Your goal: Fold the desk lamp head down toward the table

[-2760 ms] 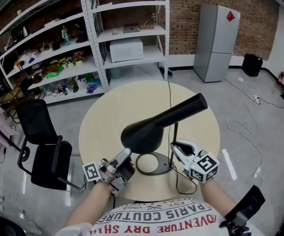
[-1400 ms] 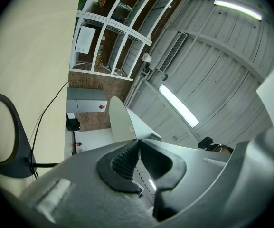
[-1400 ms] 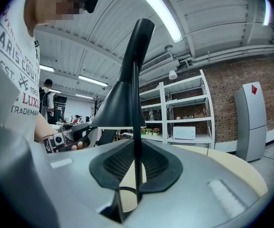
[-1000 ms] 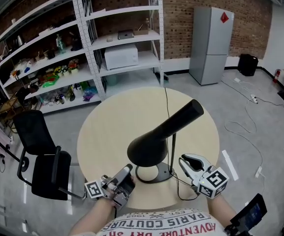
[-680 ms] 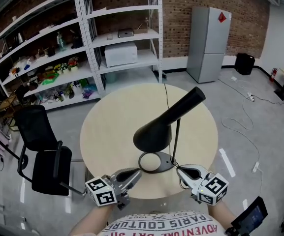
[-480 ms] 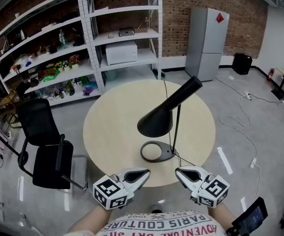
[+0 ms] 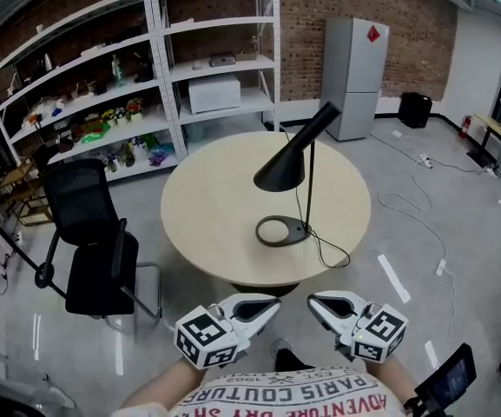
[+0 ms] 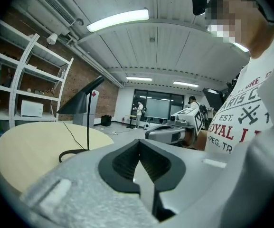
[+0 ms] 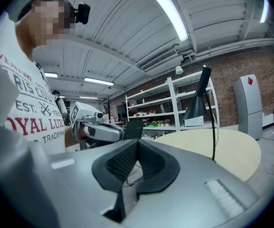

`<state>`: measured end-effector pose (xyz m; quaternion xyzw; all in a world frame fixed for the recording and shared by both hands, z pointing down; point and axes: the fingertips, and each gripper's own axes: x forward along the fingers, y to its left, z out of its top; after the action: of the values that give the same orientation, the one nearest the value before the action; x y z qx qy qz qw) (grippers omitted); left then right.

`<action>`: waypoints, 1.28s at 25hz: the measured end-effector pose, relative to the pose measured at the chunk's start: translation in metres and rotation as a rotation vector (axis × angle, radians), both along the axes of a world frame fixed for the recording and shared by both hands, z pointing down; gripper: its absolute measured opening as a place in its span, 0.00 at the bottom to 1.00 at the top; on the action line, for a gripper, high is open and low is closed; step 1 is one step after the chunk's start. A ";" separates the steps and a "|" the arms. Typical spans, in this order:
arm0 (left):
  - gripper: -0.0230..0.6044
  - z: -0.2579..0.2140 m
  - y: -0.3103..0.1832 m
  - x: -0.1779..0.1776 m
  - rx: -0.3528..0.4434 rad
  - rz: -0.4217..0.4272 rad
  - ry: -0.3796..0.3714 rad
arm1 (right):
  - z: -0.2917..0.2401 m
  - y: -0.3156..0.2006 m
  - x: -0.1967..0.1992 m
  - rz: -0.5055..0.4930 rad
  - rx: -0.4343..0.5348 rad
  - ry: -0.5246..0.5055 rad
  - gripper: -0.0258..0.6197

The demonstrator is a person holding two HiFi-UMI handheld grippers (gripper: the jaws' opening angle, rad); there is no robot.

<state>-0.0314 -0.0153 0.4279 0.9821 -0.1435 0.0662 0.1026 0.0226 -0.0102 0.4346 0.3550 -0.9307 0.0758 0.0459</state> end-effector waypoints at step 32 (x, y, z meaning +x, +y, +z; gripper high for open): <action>0.04 -0.019 0.059 -0.013 0.019 0.040 0.050 | -0.018 0.054 -0.030 0.001 0.026 0.025 0.04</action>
<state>-0.0441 0.0440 0.4091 0.9871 -0.1216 0.0425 0.0952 -0.0071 0.0434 0.4161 0.3570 -0.9307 0.0595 0.0529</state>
